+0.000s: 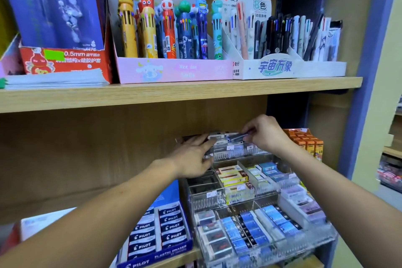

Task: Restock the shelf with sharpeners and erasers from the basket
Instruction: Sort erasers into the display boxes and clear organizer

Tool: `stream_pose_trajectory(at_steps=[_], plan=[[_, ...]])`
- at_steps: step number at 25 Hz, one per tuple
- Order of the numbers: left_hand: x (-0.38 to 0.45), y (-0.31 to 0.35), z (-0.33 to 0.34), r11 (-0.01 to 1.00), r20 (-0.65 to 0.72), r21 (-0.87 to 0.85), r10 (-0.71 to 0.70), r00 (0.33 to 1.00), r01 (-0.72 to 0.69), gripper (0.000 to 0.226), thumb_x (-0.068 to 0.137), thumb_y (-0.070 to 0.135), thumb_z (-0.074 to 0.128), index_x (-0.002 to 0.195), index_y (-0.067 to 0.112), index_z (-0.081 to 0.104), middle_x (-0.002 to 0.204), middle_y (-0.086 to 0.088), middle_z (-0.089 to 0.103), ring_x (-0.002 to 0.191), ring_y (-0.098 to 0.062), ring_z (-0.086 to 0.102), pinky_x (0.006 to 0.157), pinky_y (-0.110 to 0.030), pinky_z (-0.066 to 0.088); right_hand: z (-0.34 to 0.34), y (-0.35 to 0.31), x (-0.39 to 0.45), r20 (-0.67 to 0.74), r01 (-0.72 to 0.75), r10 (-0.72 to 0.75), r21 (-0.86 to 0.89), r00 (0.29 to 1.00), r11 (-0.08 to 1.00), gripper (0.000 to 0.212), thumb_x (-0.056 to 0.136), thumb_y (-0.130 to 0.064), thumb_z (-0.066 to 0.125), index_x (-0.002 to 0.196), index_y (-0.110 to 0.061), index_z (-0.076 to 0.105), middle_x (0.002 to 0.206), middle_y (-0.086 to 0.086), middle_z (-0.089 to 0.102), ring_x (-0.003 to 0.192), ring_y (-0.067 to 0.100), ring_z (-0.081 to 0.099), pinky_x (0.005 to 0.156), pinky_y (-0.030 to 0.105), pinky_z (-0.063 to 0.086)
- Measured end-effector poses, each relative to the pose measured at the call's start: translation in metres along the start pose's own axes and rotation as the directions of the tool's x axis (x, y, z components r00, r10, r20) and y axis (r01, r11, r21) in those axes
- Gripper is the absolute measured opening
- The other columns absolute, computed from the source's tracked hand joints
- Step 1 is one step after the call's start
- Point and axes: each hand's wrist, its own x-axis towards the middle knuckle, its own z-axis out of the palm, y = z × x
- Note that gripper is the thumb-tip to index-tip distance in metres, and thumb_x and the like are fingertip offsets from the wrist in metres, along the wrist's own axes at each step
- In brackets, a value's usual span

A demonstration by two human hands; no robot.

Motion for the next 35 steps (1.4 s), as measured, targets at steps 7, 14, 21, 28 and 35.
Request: stream_pose_trajectory(at_steps=[7, 14, 21, 28, 35], plan=[[-0.001, 0.000, 0.000, 1.000, 0.005, 0.020, 0.009, 1.000, -0.009, 0.070, 0.101, 0.053, 0.039, 0.158, 0.035, 0.002, 0.167, 0.004, -0.006, 0.153, -0.023, 0.003, 0.122, -0.055, 0.004, 0.011, 0.000, -0.002, 0.039, 0.031, -0.028, -0.081, 0.999, 0.996, 0.015, 0.088, -0.006, 0.070, 0.100, -0.011, 0.078, 0.110, 0.006, 0.071, 0.100, 0.019, 0.065, 0.093, 0.030, 0.054], [-0.001, -0.002, 0.001, 1.000, -0.007, 0.019, 0.009, 1.000, -0.009, 0.074, 0.099, 0.053, 0.043, 0.158, 0.036, 0.002, 0.166, 0.006, -0.005, 0.153, -0.024, 0.004, 0.122, -0.055, 0.006, 0.016, 0.009, 0.005, 0.115, 0.155, -0.143, -0.103, 0.983, 0.983, 0.023, 0.096, -0.004, 0.058, 0.107, -0.016, 0.075, 0.111, 0.005, 0.070, 0.099, 0.019, 0.065, 0.088, 0.029, 0.052], [0.000, -0.001, 0.001, 1.000, -0.025, 0.026, 0.013, 1.000, -0.012, 0.075, 0.098, 0.053, 0.045, 0.157, 0.035, 0.003, 0.166, 0.006, -0.004, 0.152, -0.025, 0.007, 0.122, -0.053, 0.009, 0.021, 0.017, 0.000, 0.148, 0.210, -0.189, -0.143, 0.971, 0.967, 0.030, 0.093, 0.001, 0.058, 0.108, -0.016, 0.076, 0.122, 0.005, 0.068, 0.118, 0.021, 0.060, 0.103, 0.034, 0.048], [0.002, -0.003, 0.003, 1.000, -0.015, 0.021, 0.006, 1.000, -0.006, 0.076, 0.098, 0.051, 0.047, 0.158, 0.035, 0.004, 0.166, 0.006, -0.004, 0.153, -0.025, 0.006, 0.122, -0.055, 0.008, 0.026, 0.012, -0.004, 0.191, 0.202, -0.150, -0.289, 0.970, 0.936, 0.050, 0.079, 0.008, 0.056, 0.120, -0.017, 0.070, 0.130, 0.006, 0.062, 0.119, 0.025, 0.058, 0.099, 0.039, 0.051], [-0.011, 0.001, -0.008, 1.000, -0.044, -0.025, -0.014, 0.999, 0.013, 0.081, 0.096, 0.036, 0.054, 0.156, 0.043, 0.000, 0.166, 0.010, -0.009, 0.153, -0.022, -0.003, 0.115, -0.065, 0.004, -0.004, -0.009, -0.050, -0.048, 0.201, -0.201, -0.016, 0.978, 0.980, 0.044, 0.080, 0.015, 0.053, 0.103, -0.014, 0.077, 0.109, 0.002, 0.068, 0.105, 0.019, 0.063, 0.094, 0.033, 0.052]])
